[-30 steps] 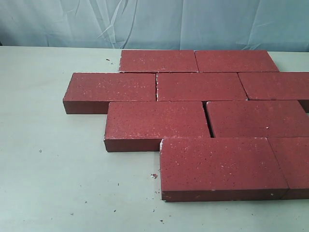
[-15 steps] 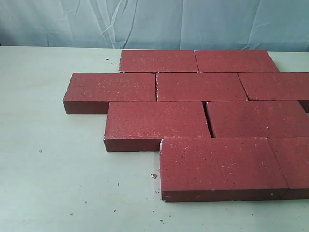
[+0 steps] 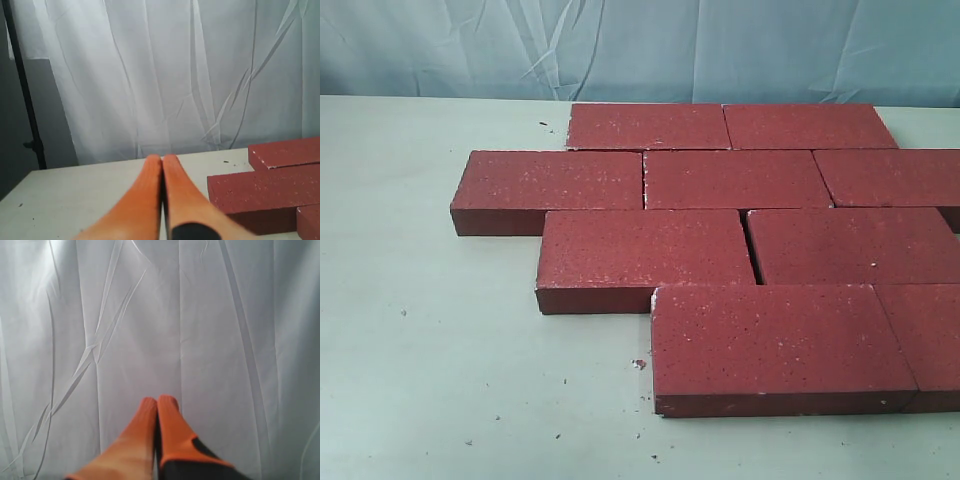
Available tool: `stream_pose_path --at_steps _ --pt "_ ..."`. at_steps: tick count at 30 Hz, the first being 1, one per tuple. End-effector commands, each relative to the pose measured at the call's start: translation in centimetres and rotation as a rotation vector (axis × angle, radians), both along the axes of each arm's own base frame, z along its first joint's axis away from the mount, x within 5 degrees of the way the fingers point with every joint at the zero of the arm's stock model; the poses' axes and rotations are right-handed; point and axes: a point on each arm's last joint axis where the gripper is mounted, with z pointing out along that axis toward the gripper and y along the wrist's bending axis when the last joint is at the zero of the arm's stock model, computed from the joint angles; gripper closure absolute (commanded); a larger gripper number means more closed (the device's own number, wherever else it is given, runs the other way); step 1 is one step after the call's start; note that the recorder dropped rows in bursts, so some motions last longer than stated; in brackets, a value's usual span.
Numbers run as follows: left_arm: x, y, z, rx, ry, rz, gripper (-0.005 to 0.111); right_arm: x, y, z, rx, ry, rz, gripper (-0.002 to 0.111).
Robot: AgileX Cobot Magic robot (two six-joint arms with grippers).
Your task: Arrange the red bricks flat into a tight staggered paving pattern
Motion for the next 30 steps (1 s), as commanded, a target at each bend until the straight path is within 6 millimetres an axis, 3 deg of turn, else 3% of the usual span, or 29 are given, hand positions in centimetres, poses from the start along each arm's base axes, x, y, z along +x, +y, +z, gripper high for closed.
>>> stream_pose_path --at_steps 1,6,9,30 --pt "0.3 0.0 -1.6 -0.013 0.031 -0.001 0.107 0.0 0.0 -0.2 0.001 0.011 -0.004 0.109" --pt "0.5 -0.1 -3.0 -0.046 0.077 -0.005 0.107 0.0 0.0 -0.2 0.001 0.011 -0.004 0.109" --pt "0.4 0.0 -4.4 -0.037 0.231 0.006 0.107 0.0 0.0 -0.2 0.001 0.011 -0.004 0.109" --pt "0.4 0.0 -4.4 -0.035 0.226 0.007 0.107 0.0 0.0 -0.2 0.001 0.011 -0.004 0.109"
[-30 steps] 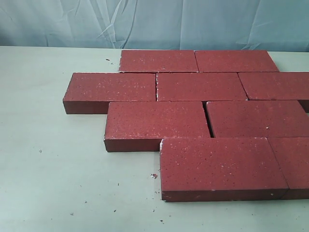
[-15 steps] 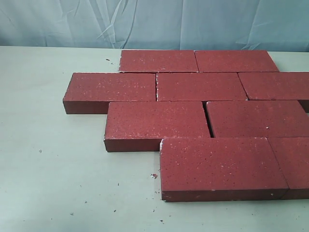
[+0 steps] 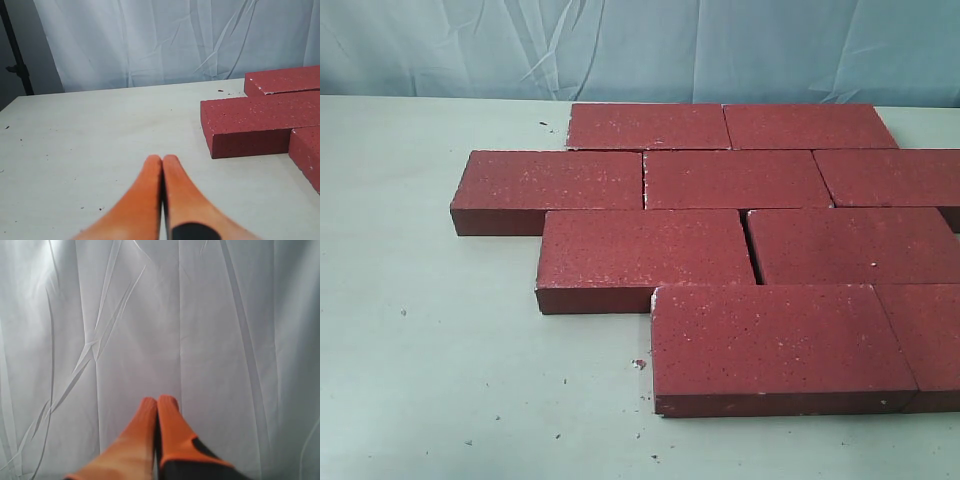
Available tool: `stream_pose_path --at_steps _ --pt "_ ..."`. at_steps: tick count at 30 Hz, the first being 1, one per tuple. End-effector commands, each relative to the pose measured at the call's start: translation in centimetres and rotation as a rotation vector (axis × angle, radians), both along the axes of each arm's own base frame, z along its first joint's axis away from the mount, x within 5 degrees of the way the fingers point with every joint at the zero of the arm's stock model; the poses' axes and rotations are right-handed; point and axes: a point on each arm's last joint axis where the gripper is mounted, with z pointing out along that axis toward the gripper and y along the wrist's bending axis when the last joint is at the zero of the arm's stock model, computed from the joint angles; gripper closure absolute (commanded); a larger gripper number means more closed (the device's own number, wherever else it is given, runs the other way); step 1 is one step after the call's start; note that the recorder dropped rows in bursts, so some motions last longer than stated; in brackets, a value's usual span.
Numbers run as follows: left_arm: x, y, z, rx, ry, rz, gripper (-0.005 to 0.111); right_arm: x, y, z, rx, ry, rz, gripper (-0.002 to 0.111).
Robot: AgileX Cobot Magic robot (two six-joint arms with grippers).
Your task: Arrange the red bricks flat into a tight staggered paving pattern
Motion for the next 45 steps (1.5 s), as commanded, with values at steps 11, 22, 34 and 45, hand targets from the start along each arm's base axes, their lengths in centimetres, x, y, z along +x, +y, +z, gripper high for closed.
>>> stream_pose_path --at_steps 11,22,34,45 --pt "0.0 0.0 -0.1 -0.007 -0.001 0.001 0.107 0.0 0.0 -0.1 0.001 0.001 -0.004 0.109" --pt "0.0 0.0 -0.1 -0.007 -0.001 0.001 0.107 0.2 -0.2 -1.3 -0.116 0.136 -0.052 0.109" --pt "0.0 0.0 -0.1 -0.007 -0.001 0.001 0.107 0.6 -0.9 -3.6 -0.115 0.265 -0.147 0.109" --pt "0.0 0.0 -0.1 -0.007 -0.001 0.001 0.107 1.1 -0.9 -5.9 -0.127 0.28 -0.138 0.109"
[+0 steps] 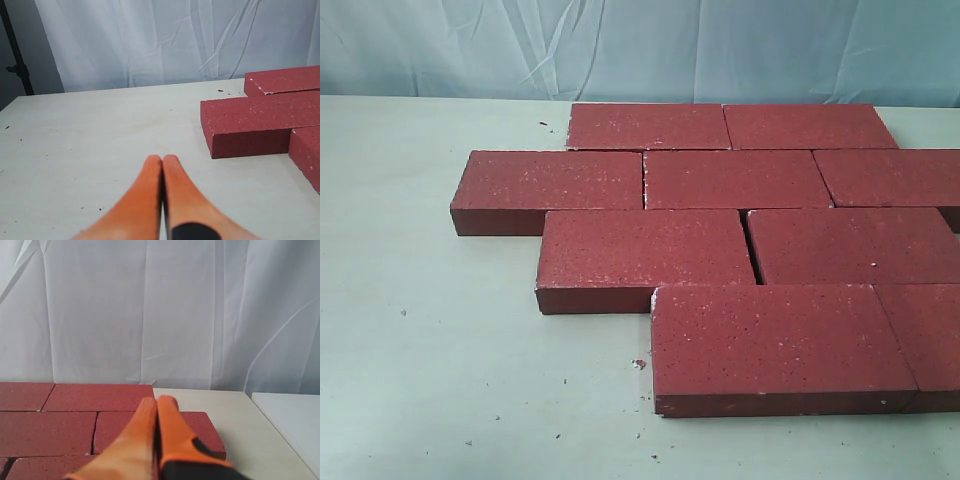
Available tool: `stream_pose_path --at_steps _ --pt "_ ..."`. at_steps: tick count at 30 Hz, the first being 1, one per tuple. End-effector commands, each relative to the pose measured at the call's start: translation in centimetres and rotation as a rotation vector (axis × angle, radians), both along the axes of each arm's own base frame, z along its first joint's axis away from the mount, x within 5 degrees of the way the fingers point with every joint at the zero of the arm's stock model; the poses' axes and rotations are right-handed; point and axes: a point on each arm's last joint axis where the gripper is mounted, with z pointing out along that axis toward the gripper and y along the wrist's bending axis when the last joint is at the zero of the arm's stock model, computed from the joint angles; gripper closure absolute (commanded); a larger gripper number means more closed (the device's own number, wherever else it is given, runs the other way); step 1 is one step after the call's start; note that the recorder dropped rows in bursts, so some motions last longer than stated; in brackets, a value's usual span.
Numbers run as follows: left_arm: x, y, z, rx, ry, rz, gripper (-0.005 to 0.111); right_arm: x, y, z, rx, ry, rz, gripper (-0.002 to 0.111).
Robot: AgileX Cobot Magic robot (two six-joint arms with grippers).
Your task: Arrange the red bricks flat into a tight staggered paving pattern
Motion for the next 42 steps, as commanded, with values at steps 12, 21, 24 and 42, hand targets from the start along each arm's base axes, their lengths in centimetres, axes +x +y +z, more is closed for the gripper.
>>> stream_pose_path --at_steps 12,21,24,42 --pt "0.0 0.0 -0.1 -0.007 -0.001 0.001 0.107 -0.6 0.1 -3.7 0.0 0.02 -0.001 0.109" --pt "0.0 0.0 -0.1 -0.007 -0.001 0.001 0.107 -1.5 0.2 -5.9 0.017 -0.017 0.006 0.109" --pt "0.0 0.0 -0.1 -0.007 -0.001 0.001 0.107 -1.5 0.2 -6.2 0.02 0.011 0.005 0.109" --pt "0.0 0.0 -0.1 -0.007 -0.001 0.001 0.107 -1.7 0.2 -8.1 0.068 0.213 0.0 0.109"
